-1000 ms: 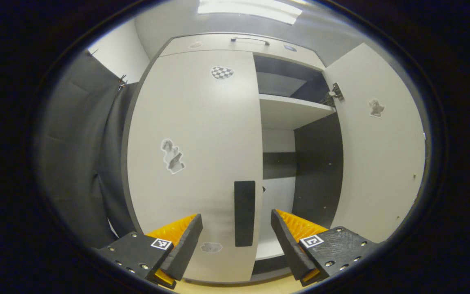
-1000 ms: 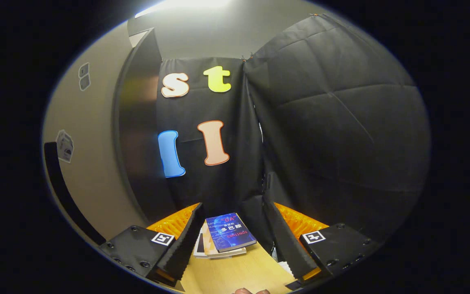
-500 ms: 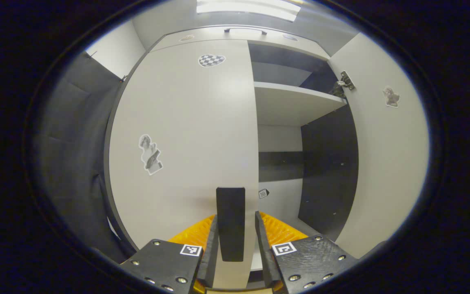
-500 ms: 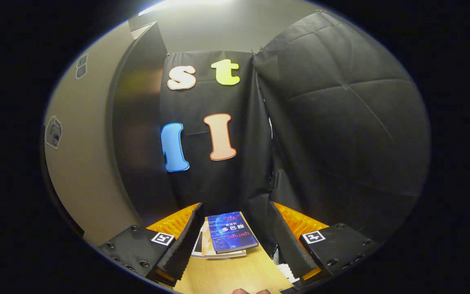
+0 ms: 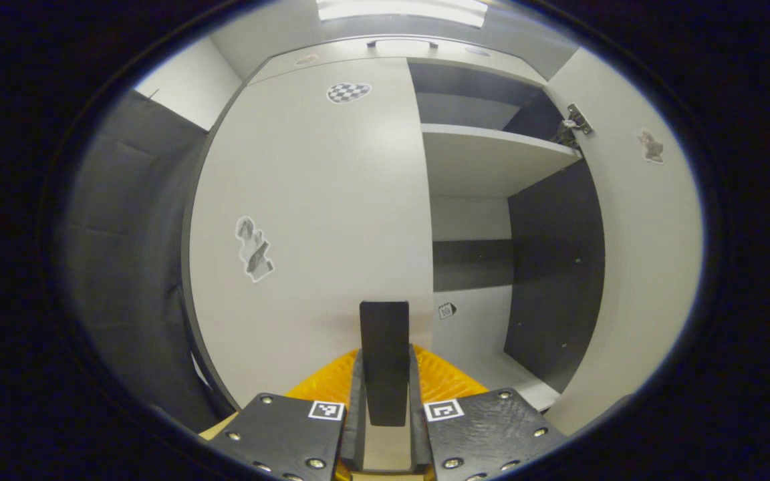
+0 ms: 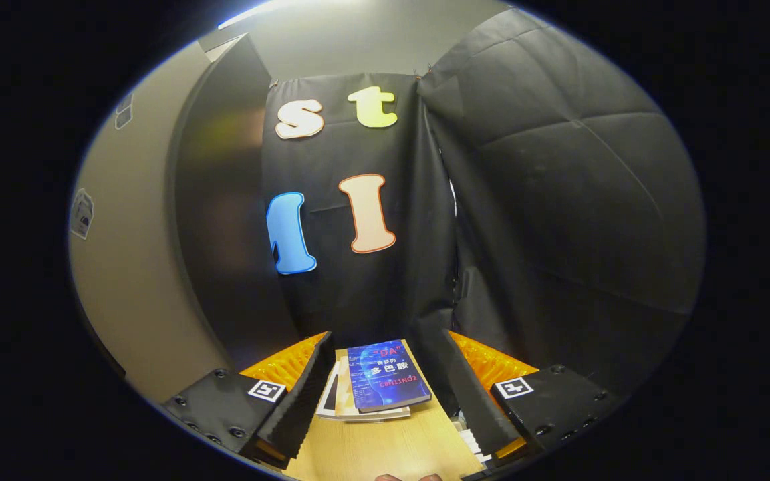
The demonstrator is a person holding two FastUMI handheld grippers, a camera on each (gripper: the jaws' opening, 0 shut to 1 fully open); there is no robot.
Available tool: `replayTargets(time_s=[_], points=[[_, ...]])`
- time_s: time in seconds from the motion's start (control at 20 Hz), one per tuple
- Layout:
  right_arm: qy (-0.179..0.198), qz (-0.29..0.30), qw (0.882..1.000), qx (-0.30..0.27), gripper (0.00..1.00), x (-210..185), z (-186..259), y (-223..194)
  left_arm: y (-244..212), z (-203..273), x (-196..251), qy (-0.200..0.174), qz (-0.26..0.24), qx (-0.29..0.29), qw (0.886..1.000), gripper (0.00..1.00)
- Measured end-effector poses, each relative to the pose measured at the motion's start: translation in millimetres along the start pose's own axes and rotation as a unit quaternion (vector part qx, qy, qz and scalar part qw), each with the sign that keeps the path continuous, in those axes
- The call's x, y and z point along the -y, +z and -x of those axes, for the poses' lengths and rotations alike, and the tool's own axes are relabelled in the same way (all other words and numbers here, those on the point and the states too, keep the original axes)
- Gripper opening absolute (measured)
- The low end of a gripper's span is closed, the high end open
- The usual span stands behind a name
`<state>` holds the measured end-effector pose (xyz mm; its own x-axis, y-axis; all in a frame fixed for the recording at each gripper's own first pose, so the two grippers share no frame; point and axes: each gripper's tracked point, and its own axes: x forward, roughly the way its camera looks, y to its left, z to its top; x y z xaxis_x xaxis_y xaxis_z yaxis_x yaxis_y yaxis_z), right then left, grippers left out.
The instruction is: Open the right door of the double-door shoe cabinet with the right hand, and open the left door with the left hand.
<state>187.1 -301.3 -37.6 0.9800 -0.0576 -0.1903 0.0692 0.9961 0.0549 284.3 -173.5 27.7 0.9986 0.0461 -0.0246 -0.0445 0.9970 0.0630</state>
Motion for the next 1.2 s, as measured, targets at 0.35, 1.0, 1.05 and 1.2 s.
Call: replayTargets(time_s=[0.35, 1.0, 1.05, 1.2], points=[[0.036, -0.019, 0.999, -0.014, 0.92, -26.2, 1.9, -9.3, -0.2, 3.6, -2.1, 0.004, 0.014, 0.008, 1.0, 0.18], [-0.022, -0.008, 1.0, 0.013, 0.98, -33.3, 83.0, -1.0, 0.0, 17.9, -8.6, -0.067, 0.042, 0.008, 0.997, 0.04], [-0.032, -0.003, 0.999, 0.014, 0.98, -30.7, 92.0, -1.8, -0.8, 15.9, -8.9, -0.073, 0.042, 0.007, 0.996, 0.04], [-0.054, -0.004, 0.998, 0.017, 0.98, -29.7, 122.2, -3.1, 2.4, 14.2, -9.6, -0.087, 0.044, 0.001, 0.995, 0.04]])
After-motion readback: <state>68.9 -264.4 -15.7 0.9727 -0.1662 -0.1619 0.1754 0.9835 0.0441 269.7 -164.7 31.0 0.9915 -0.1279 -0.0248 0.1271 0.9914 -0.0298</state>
